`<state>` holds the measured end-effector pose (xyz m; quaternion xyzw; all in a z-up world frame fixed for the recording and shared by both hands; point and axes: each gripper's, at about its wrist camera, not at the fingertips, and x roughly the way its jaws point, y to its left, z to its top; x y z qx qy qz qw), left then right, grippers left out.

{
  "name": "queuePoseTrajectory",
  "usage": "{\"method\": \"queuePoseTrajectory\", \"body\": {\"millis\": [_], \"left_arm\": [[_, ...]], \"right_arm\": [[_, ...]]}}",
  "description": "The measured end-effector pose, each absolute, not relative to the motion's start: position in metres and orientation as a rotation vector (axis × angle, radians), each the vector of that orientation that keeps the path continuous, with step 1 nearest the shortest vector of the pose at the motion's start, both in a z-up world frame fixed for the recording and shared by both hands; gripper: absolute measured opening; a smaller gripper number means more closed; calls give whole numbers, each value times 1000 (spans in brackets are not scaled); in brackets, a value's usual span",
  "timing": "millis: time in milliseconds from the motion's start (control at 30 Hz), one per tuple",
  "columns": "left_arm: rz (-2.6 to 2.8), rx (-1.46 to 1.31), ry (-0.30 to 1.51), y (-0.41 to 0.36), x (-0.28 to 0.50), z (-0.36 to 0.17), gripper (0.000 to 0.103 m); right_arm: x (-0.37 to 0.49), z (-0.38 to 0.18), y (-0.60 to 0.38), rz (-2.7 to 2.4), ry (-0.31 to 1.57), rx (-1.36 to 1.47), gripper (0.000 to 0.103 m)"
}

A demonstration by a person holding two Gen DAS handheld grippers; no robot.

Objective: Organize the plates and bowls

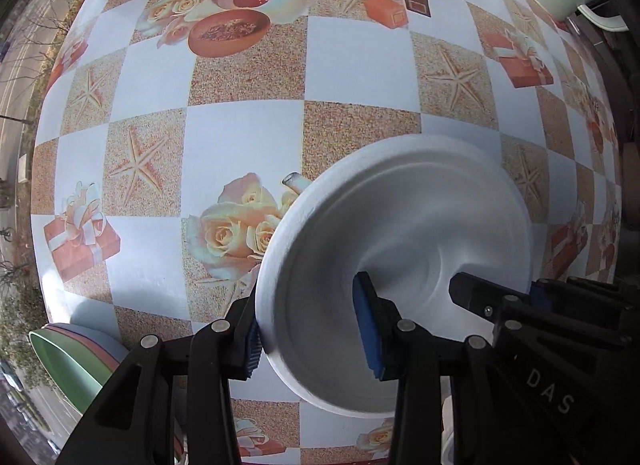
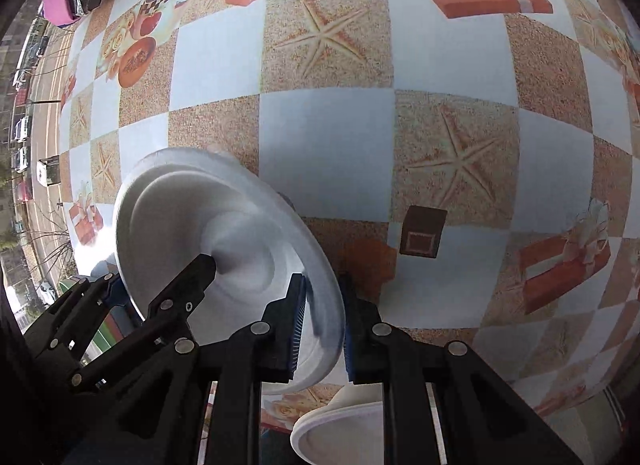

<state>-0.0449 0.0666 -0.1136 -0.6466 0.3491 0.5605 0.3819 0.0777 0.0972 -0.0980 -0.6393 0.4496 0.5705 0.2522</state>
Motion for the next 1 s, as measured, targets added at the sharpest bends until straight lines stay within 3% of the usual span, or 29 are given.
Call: {"method": "queuePoseTrajectory", "body": {"millis": [233,833,1000], "left_arm": [[1442,-1633,894,70,-40,-106,43],[1494,-1430,929,35,2,-3,43],[1479,-1387,940,44,23,-2,43]], "right_arm": [[78,-100,91,1579,1205,-1738,18],[113,-22,83,1647,1227,-1636,18],[124,-8,84,1650,1231,-1606,18]]}}
